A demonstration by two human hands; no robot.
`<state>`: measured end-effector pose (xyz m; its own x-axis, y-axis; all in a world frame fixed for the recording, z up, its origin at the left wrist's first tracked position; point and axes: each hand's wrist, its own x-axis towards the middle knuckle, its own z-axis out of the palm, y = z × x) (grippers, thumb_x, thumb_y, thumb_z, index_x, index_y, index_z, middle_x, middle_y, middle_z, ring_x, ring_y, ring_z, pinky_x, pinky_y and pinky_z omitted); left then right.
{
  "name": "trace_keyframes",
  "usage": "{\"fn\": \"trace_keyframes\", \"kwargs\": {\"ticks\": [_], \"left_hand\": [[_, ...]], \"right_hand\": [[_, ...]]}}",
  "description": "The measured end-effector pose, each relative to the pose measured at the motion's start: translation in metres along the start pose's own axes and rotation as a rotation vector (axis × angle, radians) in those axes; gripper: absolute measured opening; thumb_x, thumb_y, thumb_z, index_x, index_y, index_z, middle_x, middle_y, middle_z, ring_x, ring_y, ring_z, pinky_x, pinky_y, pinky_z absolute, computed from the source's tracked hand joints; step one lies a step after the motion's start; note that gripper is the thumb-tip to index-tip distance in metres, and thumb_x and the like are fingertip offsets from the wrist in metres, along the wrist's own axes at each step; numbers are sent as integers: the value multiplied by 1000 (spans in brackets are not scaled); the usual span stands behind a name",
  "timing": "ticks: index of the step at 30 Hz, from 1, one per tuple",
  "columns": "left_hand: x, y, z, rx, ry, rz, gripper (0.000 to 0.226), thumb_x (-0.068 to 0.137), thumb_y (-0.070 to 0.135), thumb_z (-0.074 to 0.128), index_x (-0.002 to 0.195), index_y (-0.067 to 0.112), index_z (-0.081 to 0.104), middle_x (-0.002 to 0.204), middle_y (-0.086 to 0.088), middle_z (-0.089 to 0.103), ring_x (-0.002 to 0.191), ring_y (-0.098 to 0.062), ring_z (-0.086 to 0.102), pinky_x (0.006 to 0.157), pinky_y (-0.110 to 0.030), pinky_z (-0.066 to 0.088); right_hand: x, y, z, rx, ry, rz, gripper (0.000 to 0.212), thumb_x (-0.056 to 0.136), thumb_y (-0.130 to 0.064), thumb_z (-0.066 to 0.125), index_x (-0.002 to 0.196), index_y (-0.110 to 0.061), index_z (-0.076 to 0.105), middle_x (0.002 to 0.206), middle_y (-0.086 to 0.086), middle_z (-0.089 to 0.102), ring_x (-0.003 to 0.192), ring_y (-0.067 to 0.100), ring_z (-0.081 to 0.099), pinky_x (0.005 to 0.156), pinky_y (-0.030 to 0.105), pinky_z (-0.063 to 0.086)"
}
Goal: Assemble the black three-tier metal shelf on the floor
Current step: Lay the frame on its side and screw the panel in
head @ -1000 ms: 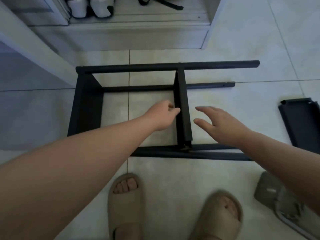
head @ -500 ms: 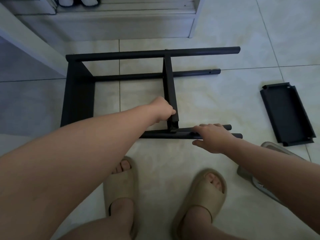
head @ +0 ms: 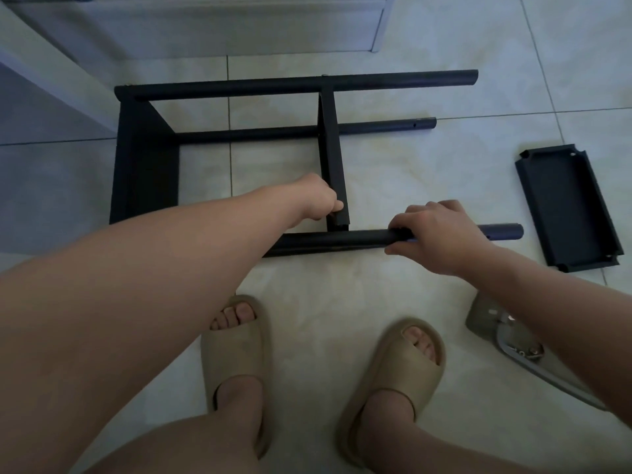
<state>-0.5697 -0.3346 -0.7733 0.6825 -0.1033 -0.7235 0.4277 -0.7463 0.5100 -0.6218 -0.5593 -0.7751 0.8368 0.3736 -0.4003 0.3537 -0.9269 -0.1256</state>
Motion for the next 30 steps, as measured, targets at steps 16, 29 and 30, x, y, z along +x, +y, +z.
{"fn": "trace_keyframes", "kwargs": {"ticks": [16,29,30], "left_hand": [[5,4,-7,35,-13,-15,34,99,20,59,128,3,63,124,-11,68,93,-22,61,72,-28,52],[-49,48,5,465,216,47,53,97,32,52,147,19,36,143,-9,48,130,-36,44,102,-46,41],[-54,58,10,523,219,83,54,98,35,50,148,20,35,146,-9,45,133,-37,41,102,-47,38]], "right_hand": [[20,9,5,-19,-7,77,25,98,-54,54,109,-36,67,107,-10,61,93,18,40,108,44,23],[-57,36,-22,-146,-32,113,64,103,-53,40,159,-34,15,166,-2,21,155,24,13,124,52,4],[-71,44,-24,-149,-32,133,65,103,-54,39,160,-35,12,168,-2,16,156,24,9,124,52,3]]}}
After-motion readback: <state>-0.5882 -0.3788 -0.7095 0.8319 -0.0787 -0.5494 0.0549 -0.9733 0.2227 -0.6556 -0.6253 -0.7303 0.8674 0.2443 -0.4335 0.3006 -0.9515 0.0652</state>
